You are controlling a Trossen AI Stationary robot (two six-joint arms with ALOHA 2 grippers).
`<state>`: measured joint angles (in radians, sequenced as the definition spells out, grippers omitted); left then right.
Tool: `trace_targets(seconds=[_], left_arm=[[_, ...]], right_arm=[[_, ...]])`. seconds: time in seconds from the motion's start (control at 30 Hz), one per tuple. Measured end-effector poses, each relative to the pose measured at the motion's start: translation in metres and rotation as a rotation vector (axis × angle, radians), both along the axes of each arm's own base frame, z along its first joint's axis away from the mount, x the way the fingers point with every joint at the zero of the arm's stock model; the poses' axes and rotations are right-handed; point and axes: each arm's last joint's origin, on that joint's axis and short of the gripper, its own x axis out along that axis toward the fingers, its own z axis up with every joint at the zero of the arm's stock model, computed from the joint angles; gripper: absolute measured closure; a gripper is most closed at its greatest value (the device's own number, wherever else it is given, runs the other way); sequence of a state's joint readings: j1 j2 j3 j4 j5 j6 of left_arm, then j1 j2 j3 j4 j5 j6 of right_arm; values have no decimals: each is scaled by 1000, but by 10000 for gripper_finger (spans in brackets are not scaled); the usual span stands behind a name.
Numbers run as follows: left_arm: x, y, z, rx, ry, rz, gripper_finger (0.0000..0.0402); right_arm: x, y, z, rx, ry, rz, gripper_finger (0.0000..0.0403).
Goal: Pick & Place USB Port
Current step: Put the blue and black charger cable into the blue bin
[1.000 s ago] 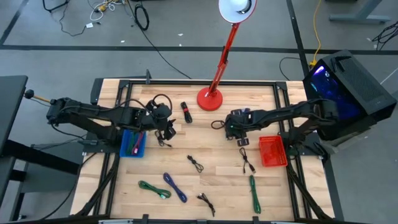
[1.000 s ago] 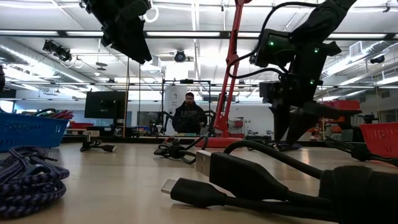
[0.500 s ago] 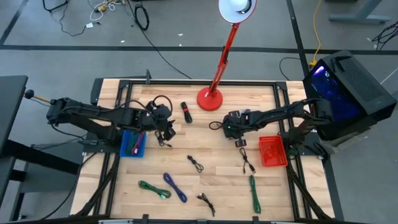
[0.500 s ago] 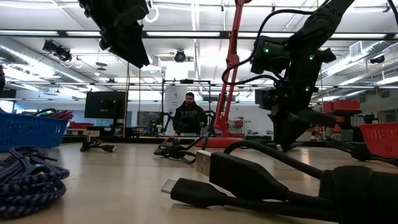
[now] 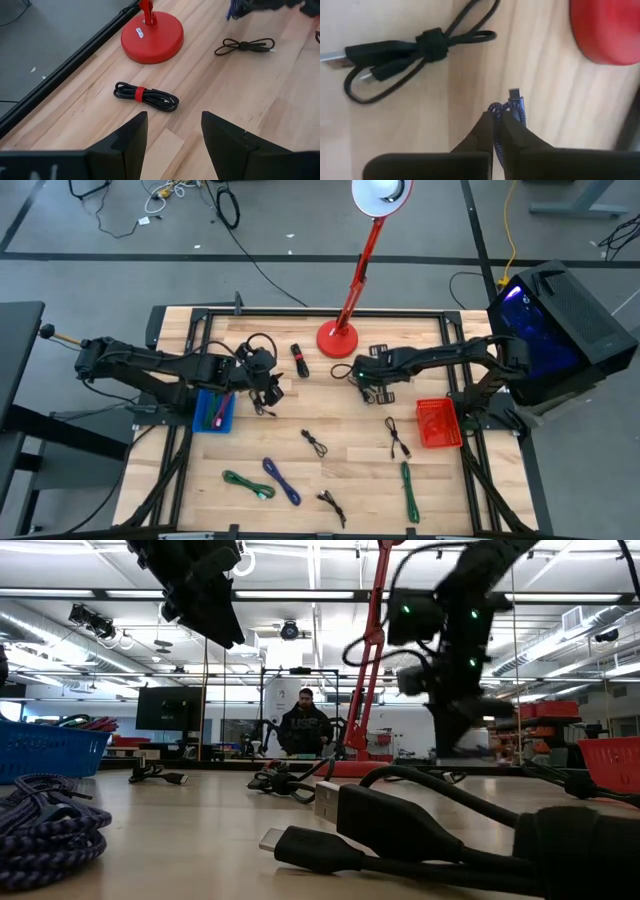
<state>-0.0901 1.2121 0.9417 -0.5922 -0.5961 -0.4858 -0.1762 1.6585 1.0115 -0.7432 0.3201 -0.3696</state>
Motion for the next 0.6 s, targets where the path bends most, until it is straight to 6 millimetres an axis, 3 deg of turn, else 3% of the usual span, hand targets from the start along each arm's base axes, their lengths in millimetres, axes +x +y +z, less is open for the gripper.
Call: trace_targets(seconds=[0.13, 0.3, 0.47, 0.6], left_arm=[[0, 0, 0, 0, -7, 1, 209], [2, 1, 3, 35, -26, 11, 209], [9, 0, 10, 101, -78, -38, 209], [16, 0, 19, 179, -138, -90, 209]], right_arm=[[21, -3, 41, -7, -115, 7, 398], [45, 3, 101, 131, -364, 54, 398], [62, 22, 162, 343, -743, 188, 399], [68, 42, 193, 477, -989, 346, 399]])
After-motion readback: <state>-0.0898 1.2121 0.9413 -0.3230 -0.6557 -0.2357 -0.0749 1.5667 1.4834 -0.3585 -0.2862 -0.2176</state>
